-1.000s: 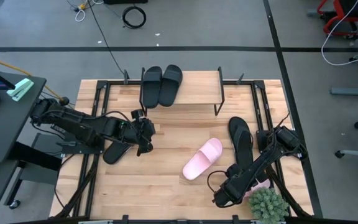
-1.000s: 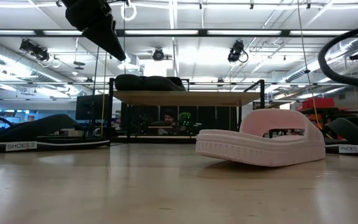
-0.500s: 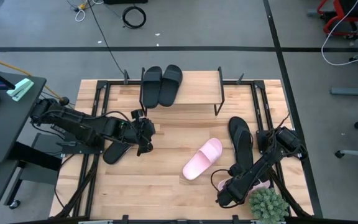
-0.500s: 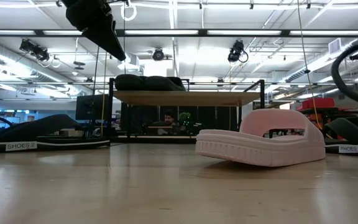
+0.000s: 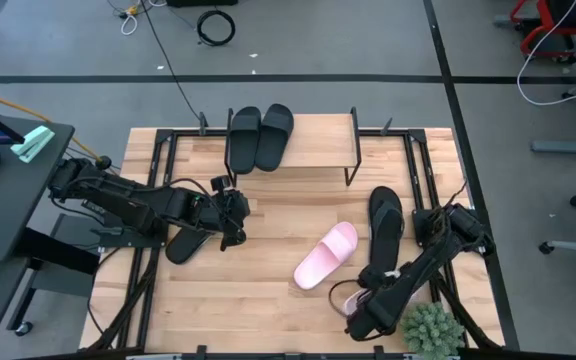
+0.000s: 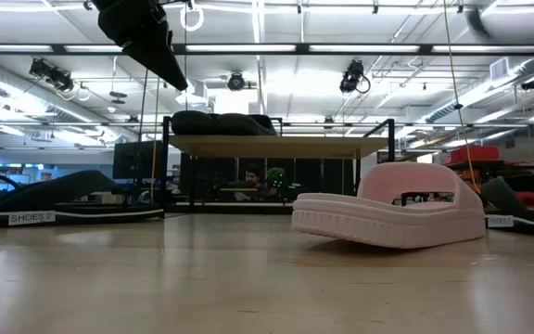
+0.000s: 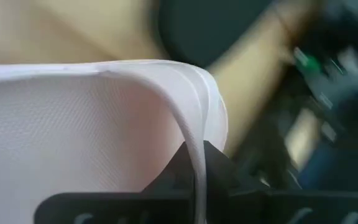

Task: Pick and place slides into the shelf
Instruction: Put the bottom pink slider on the shelf

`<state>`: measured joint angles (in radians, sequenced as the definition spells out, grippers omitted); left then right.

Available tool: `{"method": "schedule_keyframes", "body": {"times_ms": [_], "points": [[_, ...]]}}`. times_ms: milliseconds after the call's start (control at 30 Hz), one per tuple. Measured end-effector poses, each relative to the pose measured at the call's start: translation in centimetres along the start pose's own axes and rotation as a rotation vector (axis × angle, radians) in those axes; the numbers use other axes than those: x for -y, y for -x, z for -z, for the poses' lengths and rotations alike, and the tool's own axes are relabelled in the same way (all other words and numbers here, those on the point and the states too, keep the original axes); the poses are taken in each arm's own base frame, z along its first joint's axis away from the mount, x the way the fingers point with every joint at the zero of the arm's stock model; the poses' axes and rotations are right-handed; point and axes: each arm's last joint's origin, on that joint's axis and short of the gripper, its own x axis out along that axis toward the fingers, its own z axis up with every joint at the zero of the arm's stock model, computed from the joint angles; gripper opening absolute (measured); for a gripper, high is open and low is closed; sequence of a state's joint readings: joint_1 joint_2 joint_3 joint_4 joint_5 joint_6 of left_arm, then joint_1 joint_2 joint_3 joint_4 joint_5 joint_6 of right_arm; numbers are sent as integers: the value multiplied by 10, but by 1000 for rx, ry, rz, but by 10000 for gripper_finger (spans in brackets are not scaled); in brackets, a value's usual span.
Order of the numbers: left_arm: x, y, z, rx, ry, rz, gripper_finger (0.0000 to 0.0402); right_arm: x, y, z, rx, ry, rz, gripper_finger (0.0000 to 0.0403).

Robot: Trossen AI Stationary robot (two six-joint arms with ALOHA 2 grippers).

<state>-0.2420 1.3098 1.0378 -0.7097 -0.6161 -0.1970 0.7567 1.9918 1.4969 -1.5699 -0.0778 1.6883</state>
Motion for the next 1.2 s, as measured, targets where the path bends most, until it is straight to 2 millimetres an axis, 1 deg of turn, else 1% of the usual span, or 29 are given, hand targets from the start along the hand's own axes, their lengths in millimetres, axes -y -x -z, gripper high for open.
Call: {"method": "schedule_keyframes", "body": {"times_ms": [67, 200, 267, 333, 400, 500, 567, 600, 667, 767, 967, 1100, 1200], "points": [[0, 0, 0, 0, 0, 0, 172, 2, 20, -2, 109, 23, -98, 10], [0, 0, 0, 0, -1, 0, 172, 21, 64, -9, 352, 15, -297, 16], [0, 0, 0, -1, -3, 0, 172, 36, 83, -12, 538, 48, -371, 11], [0, 0, 0, -1, -11, -1, 172, 52, 98, -17, 771, 94, -393, 9], [-2, 0, 0, 3, -22, -16, 172, 67, 109, -24, 994, 131, -366, 9], [-4, 0, 0, 8, -23, -58, 172, 88, 121, -39, 1280, 168, -228, 15], [-5, 0, -1, 9, -32, -76, 172, 98, 127, -52, 1400, 186, -95, 15], [-6, -1, -1, 7, -41, -79, 172, 101, 129, -60, 1425, 191, -34, 13], [-6, -1, -1, 5, -50, -81, 172, 108, 131, -81, 1410, 209, 77, 9], [-6, -1, -1, 5, -53, -81, 172, 113, 127, -117, 1325, 222, 222, 9], [-6, -1, -1, 5, -52, -81, 172, 124, 111, -194, 1095, 288, 485, 13], [-7, -1, -1, 5, -52, -81, 172, 135, 99, -243, 950, 332, 594, 9], [-7, -1, -1, 5, -52, -81, 172, 141, 92, -278, 874, 380, 619, 9]]}}
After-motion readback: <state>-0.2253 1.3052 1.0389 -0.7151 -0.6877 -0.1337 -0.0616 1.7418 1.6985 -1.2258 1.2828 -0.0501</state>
